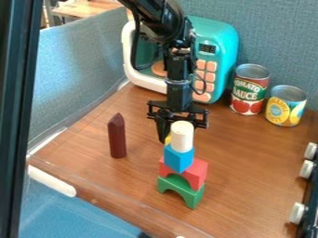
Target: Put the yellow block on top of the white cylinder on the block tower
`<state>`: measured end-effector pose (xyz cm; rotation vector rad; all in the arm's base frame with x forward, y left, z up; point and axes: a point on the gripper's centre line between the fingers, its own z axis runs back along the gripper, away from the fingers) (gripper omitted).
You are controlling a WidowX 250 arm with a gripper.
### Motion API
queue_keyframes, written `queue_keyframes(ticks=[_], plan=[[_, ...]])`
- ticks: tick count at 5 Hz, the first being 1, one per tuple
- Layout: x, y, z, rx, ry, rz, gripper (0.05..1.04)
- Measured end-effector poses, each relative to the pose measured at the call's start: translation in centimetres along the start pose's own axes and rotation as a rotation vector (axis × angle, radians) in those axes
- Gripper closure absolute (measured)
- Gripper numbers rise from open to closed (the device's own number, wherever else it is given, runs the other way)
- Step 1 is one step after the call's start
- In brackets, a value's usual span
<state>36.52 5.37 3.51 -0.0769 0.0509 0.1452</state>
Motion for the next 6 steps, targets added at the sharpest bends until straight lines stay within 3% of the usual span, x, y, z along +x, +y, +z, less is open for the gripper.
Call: queue_keyframes(ticks=[1, 2, 3, 4, 5, 6], plan=[[0.5, 0.4, 5.1, -0.059, -0.089, 0.0, 0.521], [0.4, 0.3, 10.5, -0.096, -0.218, -0.028, 0.522], [-1.3, -0.3, 15.2, -0.106, -0.275, -0.086, 0.522], [-4.0, -0.6, 17.7, -0.093, -0.245, -0.171, 0.522], [-6.3, -1.4, 17.7, -0.056, -0.211, -0.256, 0.522], [-7.4, -1.2, 16.3, -0.042, -0.157, -0.285, 0.522]])
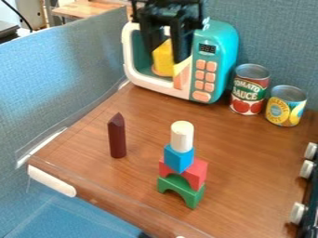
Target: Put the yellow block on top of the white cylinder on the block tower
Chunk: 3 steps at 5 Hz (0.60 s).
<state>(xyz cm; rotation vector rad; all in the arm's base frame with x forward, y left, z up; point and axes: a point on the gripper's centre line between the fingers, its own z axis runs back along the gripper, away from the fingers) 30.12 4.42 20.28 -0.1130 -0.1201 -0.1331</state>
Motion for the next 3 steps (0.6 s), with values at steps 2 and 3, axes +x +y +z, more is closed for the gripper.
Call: queue_keyframes(ticks=[2, 3], plan=[[-1.2, -0.3, -2.3, 0.008, 0.08, -0.037, 0.522], [-1.5, -0.6, -4.0, 0.014, 0.131, -0.06, 0.521]])
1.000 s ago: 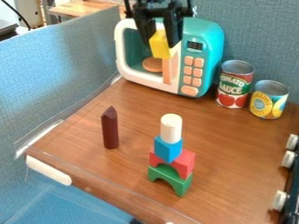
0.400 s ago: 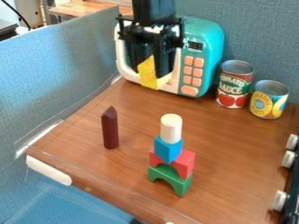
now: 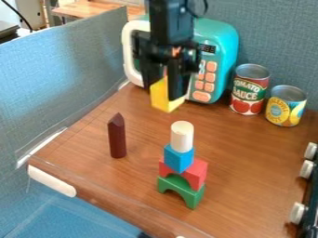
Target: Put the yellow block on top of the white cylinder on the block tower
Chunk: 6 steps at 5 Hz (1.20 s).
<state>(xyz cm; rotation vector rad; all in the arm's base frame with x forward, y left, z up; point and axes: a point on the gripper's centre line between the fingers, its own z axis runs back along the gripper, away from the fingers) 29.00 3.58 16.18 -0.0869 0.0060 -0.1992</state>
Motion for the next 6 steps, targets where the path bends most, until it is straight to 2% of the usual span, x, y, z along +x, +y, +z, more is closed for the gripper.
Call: queue_keyframes(ticks=[2, 4, 6], plan=[[-0.5, -1.2, -1.9, 0.013, 0.041, -0.069, 0.521], [-0.5, -1.5, -1.9, -0.002, 0.037, -0.065, 0.522], [-0.2, -2.4, -2.2, 0.005, 0.029, -0.081, 0.522]])
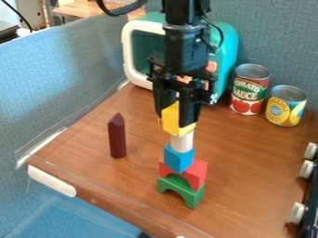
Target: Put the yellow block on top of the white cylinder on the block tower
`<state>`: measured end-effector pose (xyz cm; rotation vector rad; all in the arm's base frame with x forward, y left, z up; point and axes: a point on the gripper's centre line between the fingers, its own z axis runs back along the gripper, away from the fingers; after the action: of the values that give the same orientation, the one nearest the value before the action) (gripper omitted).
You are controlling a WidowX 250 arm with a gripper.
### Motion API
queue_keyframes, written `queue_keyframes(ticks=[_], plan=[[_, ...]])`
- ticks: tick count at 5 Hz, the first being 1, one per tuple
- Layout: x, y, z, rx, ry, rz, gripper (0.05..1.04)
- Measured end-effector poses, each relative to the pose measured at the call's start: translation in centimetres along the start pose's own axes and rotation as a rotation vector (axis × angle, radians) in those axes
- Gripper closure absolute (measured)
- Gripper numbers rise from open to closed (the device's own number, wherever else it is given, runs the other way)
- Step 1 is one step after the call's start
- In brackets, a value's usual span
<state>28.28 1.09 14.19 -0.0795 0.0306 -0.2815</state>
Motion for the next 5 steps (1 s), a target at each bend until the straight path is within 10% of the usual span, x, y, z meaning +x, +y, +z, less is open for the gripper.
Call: queue_keyframes(ticks=[2, 3, 5], plan=[[0.1, -0.6, -0.1, 0.014, -0.004, 0.021, 0.447], [-0.2, -0.8, -0.1, -0.001, 0.021, 0.059, 0.173], [0.0, -0.1, 0.9, -0.051, -0.01, 0.131, 0.082]])
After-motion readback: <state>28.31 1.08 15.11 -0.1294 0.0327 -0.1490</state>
